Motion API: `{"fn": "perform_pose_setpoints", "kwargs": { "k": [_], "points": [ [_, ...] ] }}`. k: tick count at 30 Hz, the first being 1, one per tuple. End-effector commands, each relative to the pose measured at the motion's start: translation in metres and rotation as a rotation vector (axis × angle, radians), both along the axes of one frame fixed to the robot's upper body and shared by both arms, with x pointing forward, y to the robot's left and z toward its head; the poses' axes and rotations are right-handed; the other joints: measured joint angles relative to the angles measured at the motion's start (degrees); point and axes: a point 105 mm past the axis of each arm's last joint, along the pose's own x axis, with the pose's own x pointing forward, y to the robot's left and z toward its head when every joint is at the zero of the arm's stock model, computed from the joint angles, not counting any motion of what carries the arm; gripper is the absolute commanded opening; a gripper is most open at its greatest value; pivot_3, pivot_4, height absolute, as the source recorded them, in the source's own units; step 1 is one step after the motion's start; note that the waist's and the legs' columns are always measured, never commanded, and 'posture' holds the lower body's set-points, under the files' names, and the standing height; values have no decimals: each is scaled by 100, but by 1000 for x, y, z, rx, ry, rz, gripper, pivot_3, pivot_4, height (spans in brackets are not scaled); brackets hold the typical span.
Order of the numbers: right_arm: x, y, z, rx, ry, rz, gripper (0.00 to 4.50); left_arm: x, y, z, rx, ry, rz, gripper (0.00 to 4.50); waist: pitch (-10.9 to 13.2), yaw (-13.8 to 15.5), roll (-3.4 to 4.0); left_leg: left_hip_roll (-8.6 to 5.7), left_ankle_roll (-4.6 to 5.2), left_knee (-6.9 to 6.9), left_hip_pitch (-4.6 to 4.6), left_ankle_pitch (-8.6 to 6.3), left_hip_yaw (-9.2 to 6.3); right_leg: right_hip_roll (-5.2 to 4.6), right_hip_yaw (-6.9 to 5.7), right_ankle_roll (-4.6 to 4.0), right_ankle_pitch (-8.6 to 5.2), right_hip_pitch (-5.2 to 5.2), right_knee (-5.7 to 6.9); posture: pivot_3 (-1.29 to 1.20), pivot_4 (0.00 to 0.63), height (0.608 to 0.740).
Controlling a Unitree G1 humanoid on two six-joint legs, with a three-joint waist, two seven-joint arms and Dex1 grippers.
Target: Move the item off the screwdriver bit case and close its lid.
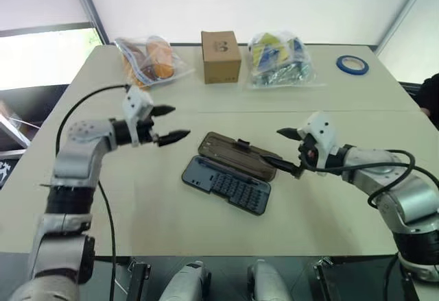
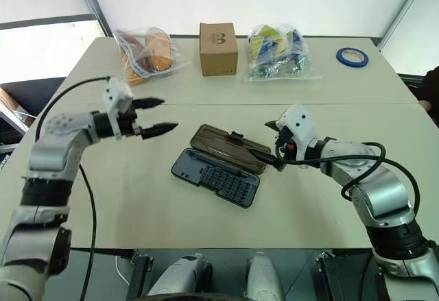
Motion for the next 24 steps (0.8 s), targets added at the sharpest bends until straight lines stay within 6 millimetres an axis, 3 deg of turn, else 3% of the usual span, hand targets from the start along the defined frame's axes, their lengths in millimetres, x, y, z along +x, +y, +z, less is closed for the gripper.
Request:
{"fn": "perform_pose_setpoints", "kwargs": {
  "k": [1, 5, 10, 17, 24],
  "points": [
    [-12, 9, 13, 20, -62, -2, 4500, 32, -16, -9, 115, -16, -7, 4488, 0, 38, -3, -2, 0, 1, -2, 0, 3, -3, -3, 0, 0, 1, -1, 0, 150, 740],
    [3, -1, 3, -48, -96, -132, 4500, 43, -24, 6, 130, -28, -17, 4488, 3, -139, -7, -3, 6, -10, -8, -3, 16, -13, 8, 2, 1, -14, 8, 0, 150, 740],
    [16, -9, -6, -54, -79, -173, 4500, 33, -26, 25, 92, -34, -133, 4488, 3, -292, -7, 1, 7, -14, -20, -4, 17, -10, 7, 3, 1, -44, 18, 0, 150, 740],
    [43, -17, -28, -131, -25, -128, 4500, 3, -5, 22, 105, 14, -262, 4488, 4, -384, -5, 2, 7, -14, -18, -4, 18, -7, 10, 3, 1, -46, 22, 0, 150, 740],
    [50, -10, -48, -186, 55, -7, 4500, -30, 14, 17, 71, 66, -198, 4488, 5, -419, -3, 2, 7, -14, -20, -4, 10, -6, 12, 2, 1, -50, 33, 0, 150, 740]
  ]
}}
